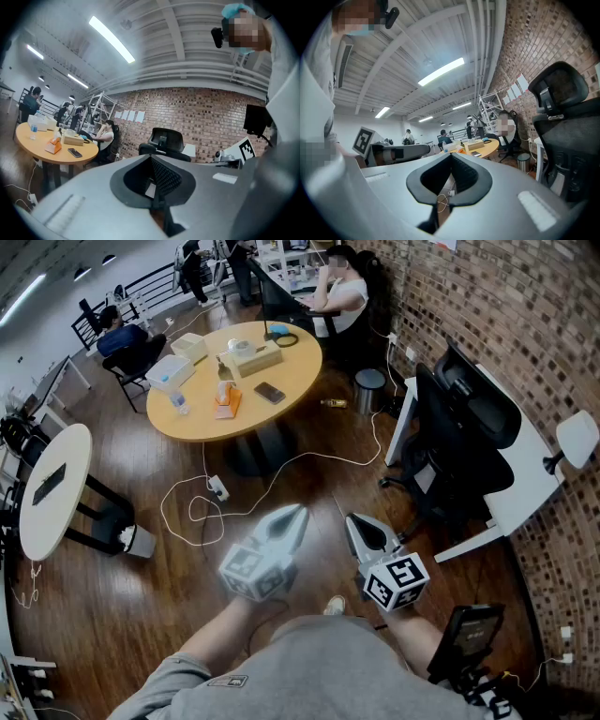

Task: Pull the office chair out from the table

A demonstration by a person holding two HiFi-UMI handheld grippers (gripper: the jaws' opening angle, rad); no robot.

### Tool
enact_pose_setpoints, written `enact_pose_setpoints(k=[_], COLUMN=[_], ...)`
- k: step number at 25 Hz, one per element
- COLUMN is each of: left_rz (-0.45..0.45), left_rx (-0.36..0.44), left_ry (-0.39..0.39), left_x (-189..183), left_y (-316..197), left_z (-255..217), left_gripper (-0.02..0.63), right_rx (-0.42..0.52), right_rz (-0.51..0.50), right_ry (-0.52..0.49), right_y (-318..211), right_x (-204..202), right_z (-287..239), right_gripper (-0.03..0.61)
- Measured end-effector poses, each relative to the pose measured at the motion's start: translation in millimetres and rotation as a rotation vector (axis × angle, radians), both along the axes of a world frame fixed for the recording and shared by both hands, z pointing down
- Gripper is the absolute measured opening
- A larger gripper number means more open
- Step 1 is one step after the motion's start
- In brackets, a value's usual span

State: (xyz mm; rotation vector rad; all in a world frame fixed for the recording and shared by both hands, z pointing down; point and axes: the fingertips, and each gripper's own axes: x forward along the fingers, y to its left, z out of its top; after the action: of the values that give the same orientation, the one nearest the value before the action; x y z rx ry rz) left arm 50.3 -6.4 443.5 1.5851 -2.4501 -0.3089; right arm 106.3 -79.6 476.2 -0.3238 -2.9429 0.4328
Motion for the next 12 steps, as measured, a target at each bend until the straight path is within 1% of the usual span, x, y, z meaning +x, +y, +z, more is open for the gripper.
enact_pose_setpoints(k=[3, 6, 12], left_rz=[0.020, 0.049, 0.153], left_rx=[0.004, 0.001, -0.005], left_ry=[0.006, 0.005, -0.001], left_x=[-14, -25, -45], left_y=[-26, -47, -91], left_z=[-3, -2, 2], left_gripper=[0.002, 0.002, 0.002], right_rx=[-0.010, -0.001, -0.001], right_rz=[0.017, 0.029, 0.130], right_ry=[-0.004, -0.014, 0.020], right_y=[-22, -37, -75], right_x=[-12, -19, -29], right_z=[-4, -9, 3], right_gripper=[0.011, 0.011, 0.011])
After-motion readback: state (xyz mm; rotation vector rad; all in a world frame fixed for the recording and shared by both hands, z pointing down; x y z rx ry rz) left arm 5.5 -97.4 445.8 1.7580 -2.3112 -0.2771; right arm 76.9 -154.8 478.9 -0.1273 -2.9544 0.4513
